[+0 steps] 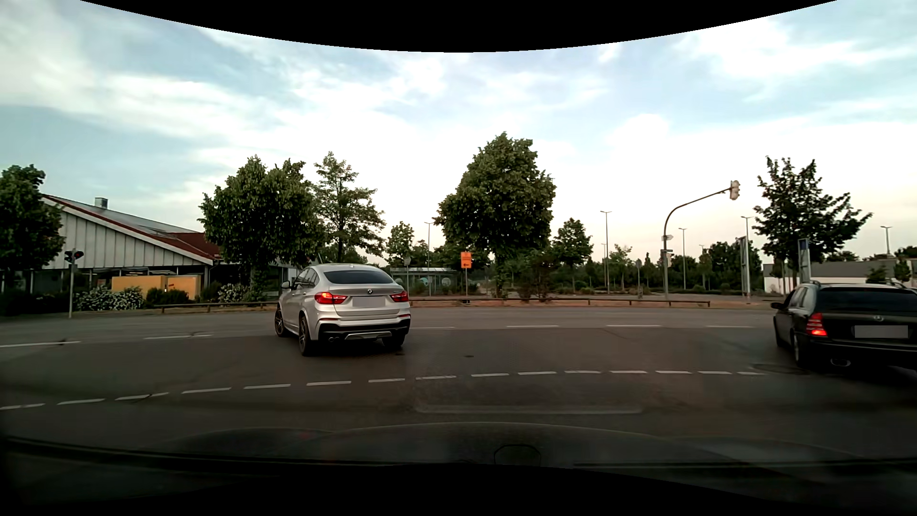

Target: Follow the waypoints while adhering to traffic rules and regulations

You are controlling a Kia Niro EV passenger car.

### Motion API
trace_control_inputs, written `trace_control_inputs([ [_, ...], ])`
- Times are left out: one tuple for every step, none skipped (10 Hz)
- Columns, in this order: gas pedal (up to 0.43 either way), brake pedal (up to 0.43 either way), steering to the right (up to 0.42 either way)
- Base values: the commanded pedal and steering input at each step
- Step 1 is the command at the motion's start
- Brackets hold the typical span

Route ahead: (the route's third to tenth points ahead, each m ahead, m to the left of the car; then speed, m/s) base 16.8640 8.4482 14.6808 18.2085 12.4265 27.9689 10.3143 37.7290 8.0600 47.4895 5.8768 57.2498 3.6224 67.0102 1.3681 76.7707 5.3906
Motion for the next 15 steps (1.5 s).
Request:
trace_control_inputs([
  [0.157, 0.006, -0.206],
  [0.157, 0.006, -0.226],
  [0.157, 0.006, -0.243],
  [0.157, 0.006, -0.257],
  [0.157, 0.006, -0.268],
  [0.157, 0.006, -0.280],
  [0.157, 0.006, -0.290],
  [0.157, 0.012, -0.298],
  [0.157, 0.006, -0.304],
  [0.157, 0.006, -0.306],
  [0.150, 0.006, -0.307],
  [0.138, 0.006, -0.307],
  [0.138, 0.006, -0.308],
  [0.130, 0.006, -0.309],
  [0.130, 0.006, -0.309],
])
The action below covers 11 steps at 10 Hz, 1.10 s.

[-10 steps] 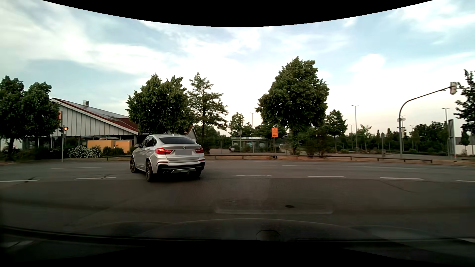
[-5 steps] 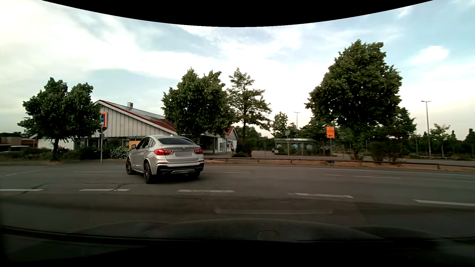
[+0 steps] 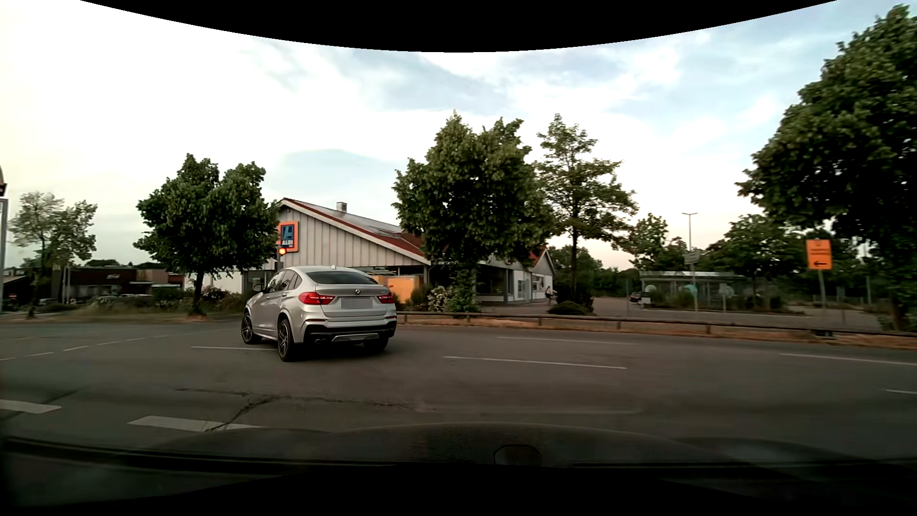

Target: Follow the waypoints while adhering to traffic rules and regulations

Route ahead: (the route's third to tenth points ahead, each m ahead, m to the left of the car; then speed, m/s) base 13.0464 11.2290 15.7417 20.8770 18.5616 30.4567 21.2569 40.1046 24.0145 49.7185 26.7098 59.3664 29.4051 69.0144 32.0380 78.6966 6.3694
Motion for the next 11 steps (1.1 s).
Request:
trace_control_inputs([
  [0.130, 0.006, -0.309],
  [0.130, 0.006, -0.309],
  [0.130, 0.006, -0.309],
  [0.130, 0.006, -0.309],
  [0.130, 0.006, -0.306],
  [0.130, 0.006, -0.297],
  [0.130, 0.006, -0.289],
  [0.130, 0.006, -0.282],
  [0.157, 0.006, -0.280],
  [0.157, 0.006, -0.278],
  [0.157, 0.006, -0.271],
])
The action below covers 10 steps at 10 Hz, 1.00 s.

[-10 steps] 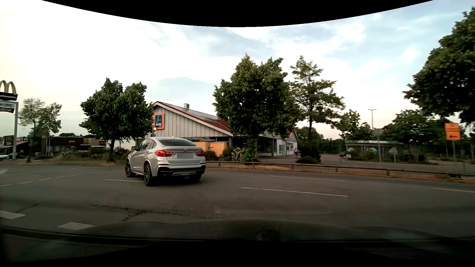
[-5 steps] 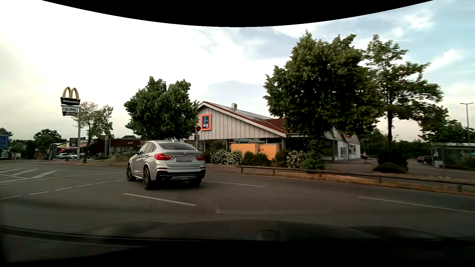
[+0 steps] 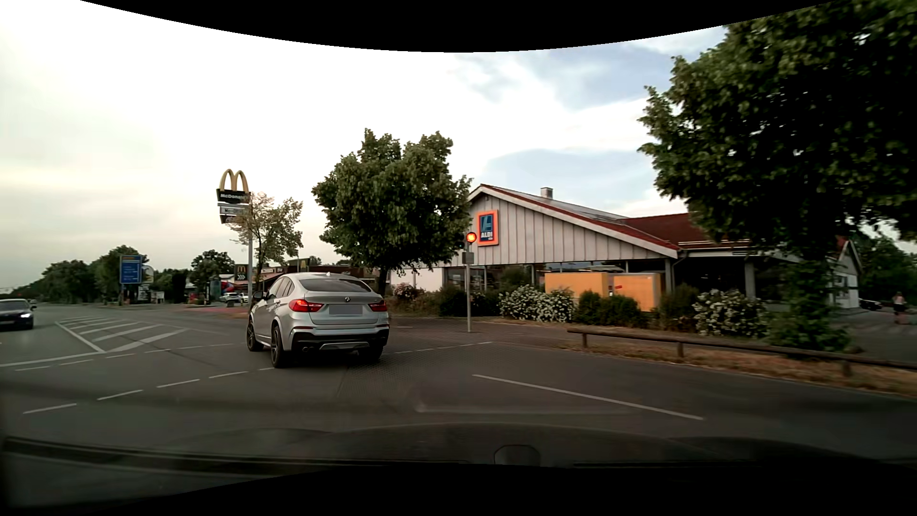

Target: Follow the waypoints while adhering to traffic rules and regulations

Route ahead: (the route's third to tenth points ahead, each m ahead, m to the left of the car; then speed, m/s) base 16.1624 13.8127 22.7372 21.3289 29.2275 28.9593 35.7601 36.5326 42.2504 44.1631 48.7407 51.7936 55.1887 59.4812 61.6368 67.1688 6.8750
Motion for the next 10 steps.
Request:
trace_control_inputs([
  [0.157, 0.006, -0.255],
  [0.157, 0.006, -0.231],
  [0.138, 0.006, -0.222],
  [0.130, 0.006, -0.222],
  [0.138, 0.006, -0.222],
  [0.150, 0.006, -0.221],
  [0.150, 0.006, -0.221],
  [0.150, 0.006, -0.221],
  [0.157, 0.006, -0.221],
  [0.177, 0.006, -0.219],
])
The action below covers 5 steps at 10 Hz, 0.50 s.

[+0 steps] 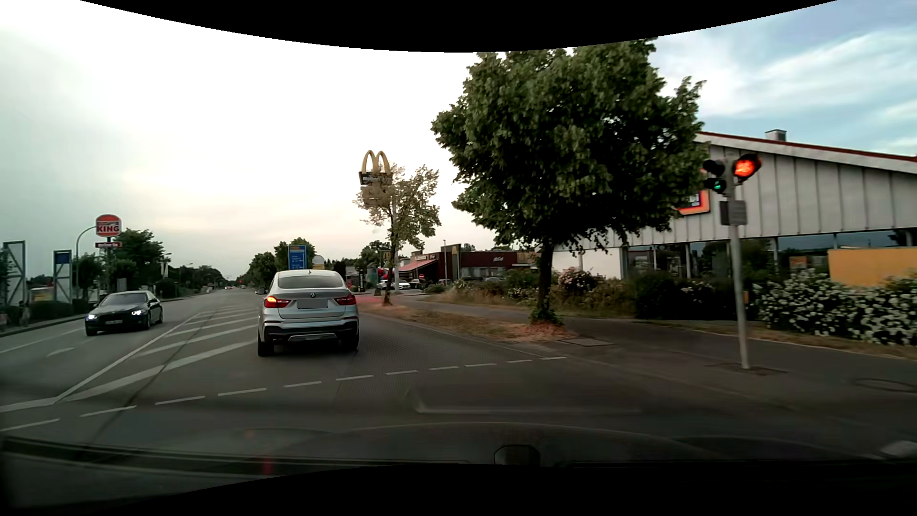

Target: Follow the waypoints while adhering to traffic rules and regulations

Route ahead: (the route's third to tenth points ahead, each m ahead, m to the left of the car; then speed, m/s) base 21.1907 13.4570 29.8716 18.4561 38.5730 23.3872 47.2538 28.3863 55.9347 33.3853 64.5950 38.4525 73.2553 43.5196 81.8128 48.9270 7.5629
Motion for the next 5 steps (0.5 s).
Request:
trace_control_inputs([
  [0.177, 0.006, -0.214],
  [0.189, 0.006, -0.206],
  [0.209, 0.006, -0.195],
  [0.209, 0.006, -0.188],
  [0.209, 0.006, -0.179],
])
